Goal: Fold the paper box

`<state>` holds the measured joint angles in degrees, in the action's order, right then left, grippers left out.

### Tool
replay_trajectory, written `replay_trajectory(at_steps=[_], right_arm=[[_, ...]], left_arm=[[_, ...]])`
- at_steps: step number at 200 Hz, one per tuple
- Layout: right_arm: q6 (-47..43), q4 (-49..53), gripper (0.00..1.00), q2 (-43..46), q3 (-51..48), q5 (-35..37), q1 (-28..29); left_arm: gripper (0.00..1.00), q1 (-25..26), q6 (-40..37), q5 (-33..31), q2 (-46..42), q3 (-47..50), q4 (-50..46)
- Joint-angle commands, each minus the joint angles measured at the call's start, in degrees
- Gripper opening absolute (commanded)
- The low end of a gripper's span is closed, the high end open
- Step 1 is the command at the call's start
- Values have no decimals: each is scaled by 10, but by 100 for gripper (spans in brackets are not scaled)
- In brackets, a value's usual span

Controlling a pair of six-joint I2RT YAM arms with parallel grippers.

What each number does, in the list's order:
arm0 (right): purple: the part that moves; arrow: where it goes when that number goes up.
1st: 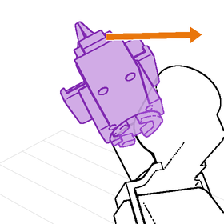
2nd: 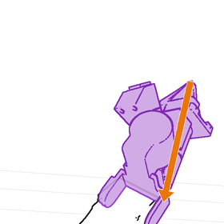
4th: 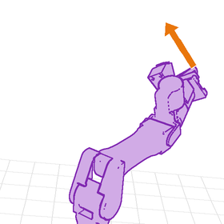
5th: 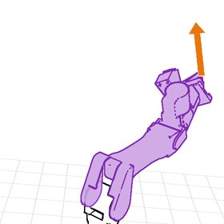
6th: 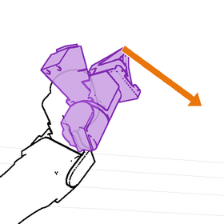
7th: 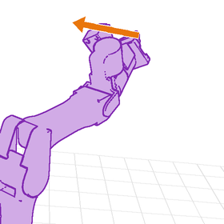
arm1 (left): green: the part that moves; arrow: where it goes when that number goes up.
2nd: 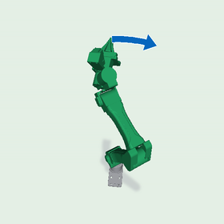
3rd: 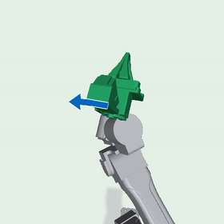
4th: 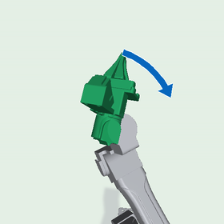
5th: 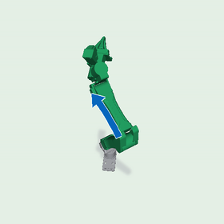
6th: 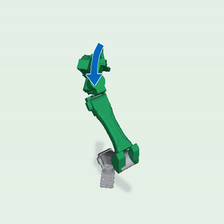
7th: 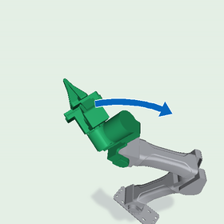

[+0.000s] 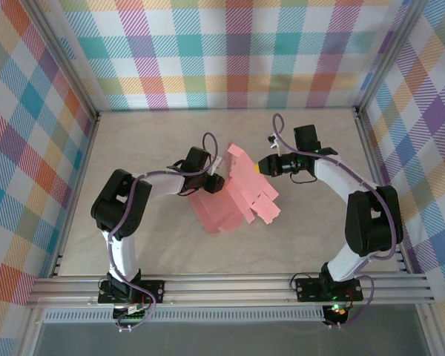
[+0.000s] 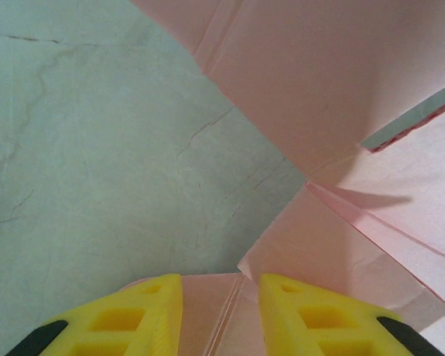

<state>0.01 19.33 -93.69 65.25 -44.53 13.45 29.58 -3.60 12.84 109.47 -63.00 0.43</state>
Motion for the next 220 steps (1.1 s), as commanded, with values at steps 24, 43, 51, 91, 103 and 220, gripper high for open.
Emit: replay_trajectory(at_steps=[24,43,51,91,103,220], right_arm=[[16,-39,0,15,-7,-39,-3],[8,-28,0,15,-2,-20,-2],[2,-18,0,16,-1,-11,-3],[-13,4,0,23,-2,38,-4],[-14,5,0,24,-3,47,-5],[-52,47,0,21,7,75,6]], left_arm=[[33,24,43,-11,10,-21,42],[34,31,45,-17,7,-20,44],[34,31,43,-24,3,-16,44],[35,20,15,-69,-40,20,37],[35,10,14,-71,-57,33,39],[41,-51,30,11,-98,-7,88]])
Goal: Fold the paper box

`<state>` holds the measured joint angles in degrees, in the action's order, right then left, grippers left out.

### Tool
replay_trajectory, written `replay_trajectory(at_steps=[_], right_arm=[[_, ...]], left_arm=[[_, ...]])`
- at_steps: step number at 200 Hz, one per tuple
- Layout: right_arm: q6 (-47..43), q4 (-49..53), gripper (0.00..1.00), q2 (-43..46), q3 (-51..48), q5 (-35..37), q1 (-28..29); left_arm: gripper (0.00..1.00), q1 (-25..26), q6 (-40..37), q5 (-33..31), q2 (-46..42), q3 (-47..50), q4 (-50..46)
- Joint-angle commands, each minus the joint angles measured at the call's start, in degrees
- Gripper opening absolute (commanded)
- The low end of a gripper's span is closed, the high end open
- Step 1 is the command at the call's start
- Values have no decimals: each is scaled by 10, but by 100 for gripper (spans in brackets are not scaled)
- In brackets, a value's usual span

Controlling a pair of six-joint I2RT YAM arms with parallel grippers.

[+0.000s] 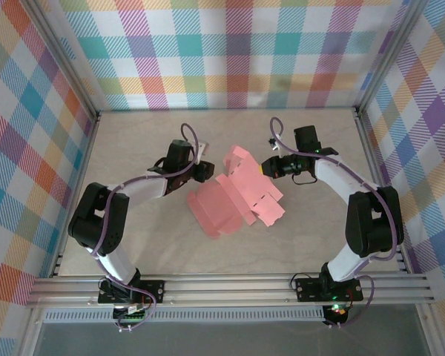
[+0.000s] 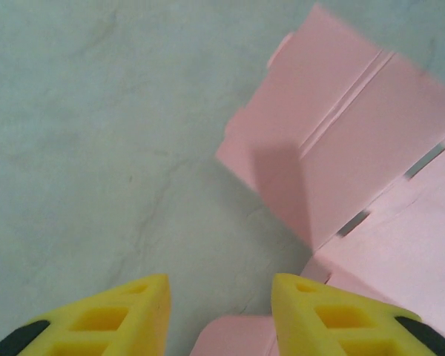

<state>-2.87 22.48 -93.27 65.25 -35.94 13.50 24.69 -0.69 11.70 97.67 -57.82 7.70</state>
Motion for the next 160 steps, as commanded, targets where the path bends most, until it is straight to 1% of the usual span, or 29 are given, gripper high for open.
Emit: replay_trajectory(at_steps=[1,47,78,116,141,160], right_arm=[[-23,16,0,17,7,-11,6],[-23,19,0,19,4,0,15],[-23,15,0,20,5,0,17],[-23,16,0,17,11,4,17],[-23,20,0,13,15,9,18],[-23,16,0,12,14,8,18]], left_arm=[[41,-2,1,22,22,-62,14],[41,2,-10,56,83,-166,-23],[41,23,-23,56,109,-198,-43],[41,49,-35,58,122,-214,-63],[41,64,-37,77,106,-190,-58],[41,72,-31,78,89,-164,-45]])
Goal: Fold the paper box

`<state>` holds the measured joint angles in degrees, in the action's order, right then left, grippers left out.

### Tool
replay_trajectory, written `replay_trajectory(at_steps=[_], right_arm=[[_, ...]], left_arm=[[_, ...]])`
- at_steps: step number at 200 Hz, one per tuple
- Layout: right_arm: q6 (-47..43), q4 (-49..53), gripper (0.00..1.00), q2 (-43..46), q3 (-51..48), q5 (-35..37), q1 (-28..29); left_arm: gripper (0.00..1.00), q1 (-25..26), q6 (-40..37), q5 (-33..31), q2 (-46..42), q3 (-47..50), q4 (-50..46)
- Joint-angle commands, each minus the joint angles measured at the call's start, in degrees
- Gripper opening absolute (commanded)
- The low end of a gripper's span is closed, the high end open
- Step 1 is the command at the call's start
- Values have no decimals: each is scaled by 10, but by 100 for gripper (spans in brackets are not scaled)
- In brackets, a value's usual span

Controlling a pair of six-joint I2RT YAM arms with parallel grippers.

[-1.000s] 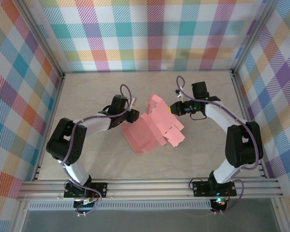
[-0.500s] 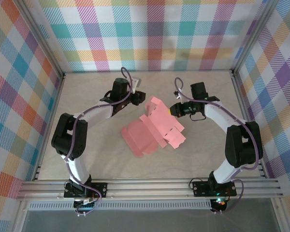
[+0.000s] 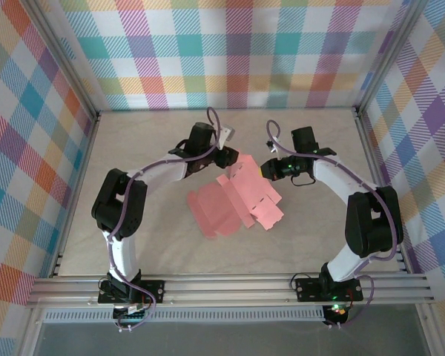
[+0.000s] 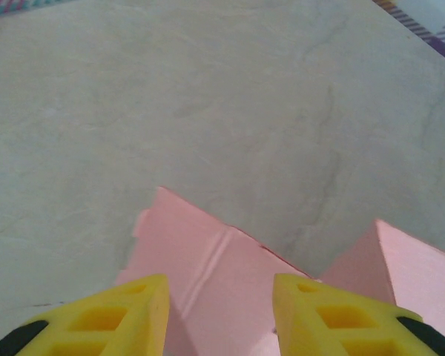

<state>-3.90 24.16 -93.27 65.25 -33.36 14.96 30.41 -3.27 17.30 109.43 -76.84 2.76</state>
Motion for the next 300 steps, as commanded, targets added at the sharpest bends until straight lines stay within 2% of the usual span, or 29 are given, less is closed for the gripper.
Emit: replay_trajectory(at_steps=[1,54,85,136,170,200,230,261,300], right_arm=[[-13,0,0,12,14,-18,3],[0,-23,0,7,12,-46,4],[-3,-14,0,11,12,-33,4],[-13,-8,0,29,-6,-7,4],[-13,7,0,22,8,18,9],[-41,37,0,12,25,78,28],[-44,38,0,13,28,74,33],[-46,40,0,18,28,66,34],[-48,44,0,20,30,60,34]], left_arm=[[41,15,-5,23,-30,28,4],[41,35,24,27,-7,17,12],[41,53,23,15,0,5,11],[42,31,14,-50,-74,83,52],[42,4,7,-32,-125,130,81],[43,4,-39,10,-136,137,85],[42,4,-114,40,-114,104,52],[41,4,-206,95,-83,44,-34],[35,4,-267,122,-44,-9,-107]])
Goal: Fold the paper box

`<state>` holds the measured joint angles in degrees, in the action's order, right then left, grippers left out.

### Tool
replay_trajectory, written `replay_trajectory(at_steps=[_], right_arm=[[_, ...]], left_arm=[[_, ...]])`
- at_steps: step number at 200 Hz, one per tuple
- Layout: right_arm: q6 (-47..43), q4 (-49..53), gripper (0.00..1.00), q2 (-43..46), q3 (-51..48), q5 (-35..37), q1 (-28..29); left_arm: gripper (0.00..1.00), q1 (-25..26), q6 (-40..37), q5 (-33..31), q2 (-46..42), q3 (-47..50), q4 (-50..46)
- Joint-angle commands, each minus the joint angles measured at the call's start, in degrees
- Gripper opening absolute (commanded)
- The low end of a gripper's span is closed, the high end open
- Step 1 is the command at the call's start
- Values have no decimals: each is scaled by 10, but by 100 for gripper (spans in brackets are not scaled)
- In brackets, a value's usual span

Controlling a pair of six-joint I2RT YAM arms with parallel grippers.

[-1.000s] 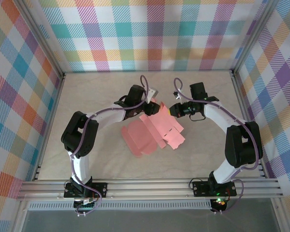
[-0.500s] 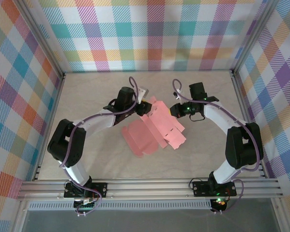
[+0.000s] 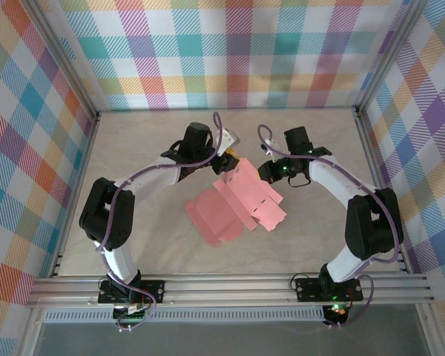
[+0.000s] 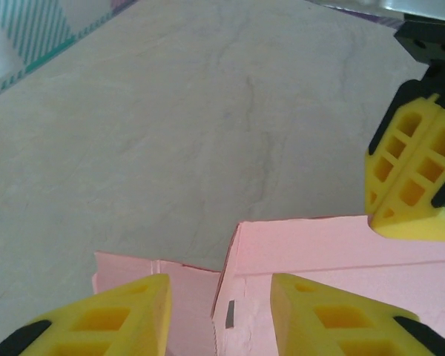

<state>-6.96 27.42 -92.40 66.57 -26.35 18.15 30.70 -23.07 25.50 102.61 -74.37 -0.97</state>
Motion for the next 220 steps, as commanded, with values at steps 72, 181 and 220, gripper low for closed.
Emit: replay_trajectory(at_steps=[72,181,220], right_arm=[[-24,19,0,9,21,-18,5],[-17,9,6,9,22,-13,6],[-6,-19,31,27,5,-12,6]], left_arm=[[17,2,-125,64,55,-60,-99],[0,5,-100,59,42,3,-1],[0,8,-28,14,10,117,193]])
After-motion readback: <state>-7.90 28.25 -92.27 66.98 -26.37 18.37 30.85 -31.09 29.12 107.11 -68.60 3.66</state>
